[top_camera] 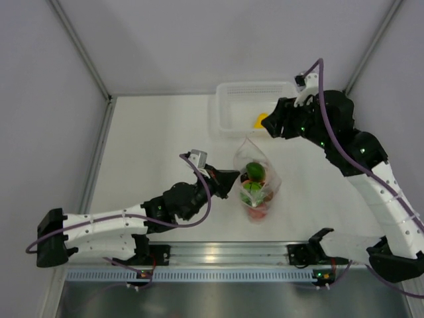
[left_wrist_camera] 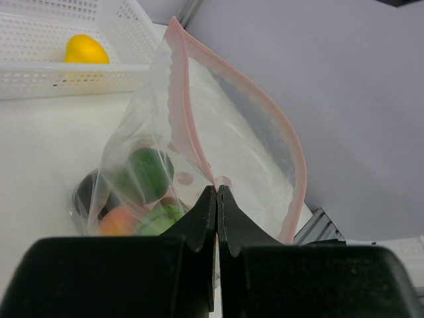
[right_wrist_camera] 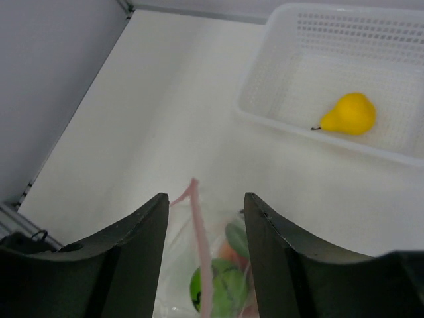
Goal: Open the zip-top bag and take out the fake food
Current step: Pick up the fake fruit from the zipper food storage bag.
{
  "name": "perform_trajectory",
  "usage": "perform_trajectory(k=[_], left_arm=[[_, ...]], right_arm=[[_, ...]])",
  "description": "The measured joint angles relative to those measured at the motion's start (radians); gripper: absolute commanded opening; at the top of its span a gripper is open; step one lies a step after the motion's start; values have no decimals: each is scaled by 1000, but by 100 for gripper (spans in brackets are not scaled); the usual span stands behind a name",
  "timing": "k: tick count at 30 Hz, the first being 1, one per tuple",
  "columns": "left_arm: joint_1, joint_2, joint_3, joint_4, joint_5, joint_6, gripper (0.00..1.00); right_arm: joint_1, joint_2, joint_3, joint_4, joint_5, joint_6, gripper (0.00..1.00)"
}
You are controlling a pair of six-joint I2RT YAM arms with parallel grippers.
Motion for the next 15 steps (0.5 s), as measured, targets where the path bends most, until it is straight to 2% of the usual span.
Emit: perform_trajectory(k=[7, 15], left_arm=[[0, 31, 28, 0, -6, -8, 0], [0, 40, 37, -1, -10, -37, 0]], right_arm=[[289, -60, -77, -79, 125, 56, 39], [470, -44, -195, -145, 264, 132, 34]])
